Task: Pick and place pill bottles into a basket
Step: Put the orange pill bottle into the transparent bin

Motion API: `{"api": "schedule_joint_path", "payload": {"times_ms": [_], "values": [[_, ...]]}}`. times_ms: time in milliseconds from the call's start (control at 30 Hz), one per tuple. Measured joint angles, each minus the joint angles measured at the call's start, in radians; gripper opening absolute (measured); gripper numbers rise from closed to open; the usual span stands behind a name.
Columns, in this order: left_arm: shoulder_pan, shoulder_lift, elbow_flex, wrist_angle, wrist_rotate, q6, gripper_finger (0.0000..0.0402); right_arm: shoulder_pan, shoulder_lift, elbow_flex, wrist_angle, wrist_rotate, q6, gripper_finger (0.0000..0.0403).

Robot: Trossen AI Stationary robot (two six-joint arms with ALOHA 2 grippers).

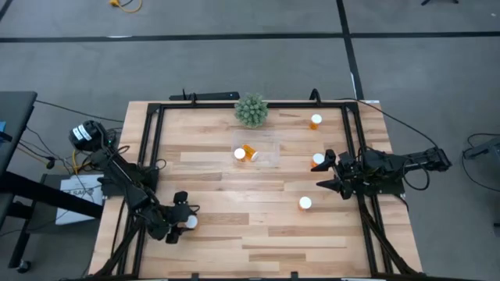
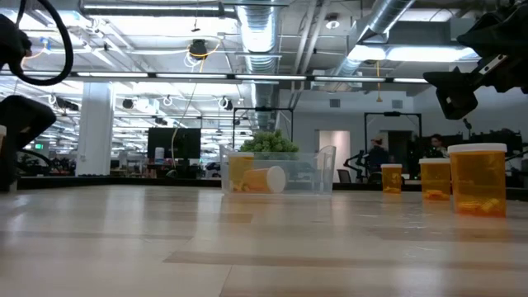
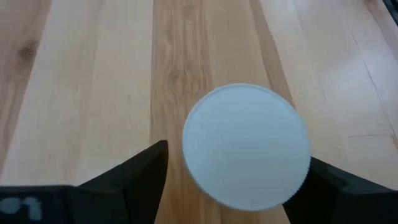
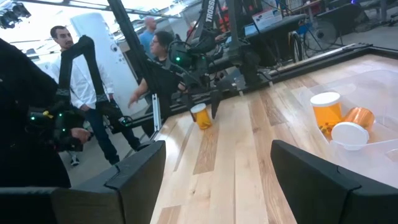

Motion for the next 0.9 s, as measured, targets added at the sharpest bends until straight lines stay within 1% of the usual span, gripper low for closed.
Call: {"api": "schedule_joint_path", "payload": {"times_ms": [100, 267, 367, 467, 600, 767, 900], "values": [[0.0, 0.0, 0.0, 0.0, -0.004, -0.001, 0.0232, 0.0, 0.0, 0.0, 0.0, 0.0, 0.0, 0.0286], [0.0, 0.0, 0.0, 0.001, -0.007, -0.001, 0.018, 0.0, 0.0, 0.0, 0.0, 0.0, 0.0, 0.0286], [0.0, 0.0, 0.0, 0.006, -0.009, 0.0, 0.0157, 0.0, 0.0, 0.0, 0.0, 0.0, 0.0, 0.0286], [0.007, 0.0, 0.0, 0.04, -0.028, 0.016, 0.0153, 0.0, 0.0, 0.0, 0.0, 0.0, 0.0, 0.0286], [0.05, 0.0, 0.0, 0.063, -0.04, 0.038, 0.0164, 0.0, 0.0, 0.0, 0.0, 0.0, 0.0, 0.0286], [0.134, 0.0, 0.0, 0.116, -0.06, 0.08, 0.0163, 0.0, 0.0, 0.0, 0.0, 0.0, 0.0, 0.0286], [0.222, 0.0, 0.0, 0.222, -0.085, 0.128, 0.0162, 0.0, 0.0, 0.0, 0.0, 0.0, 0.0, 0.0286]]}}
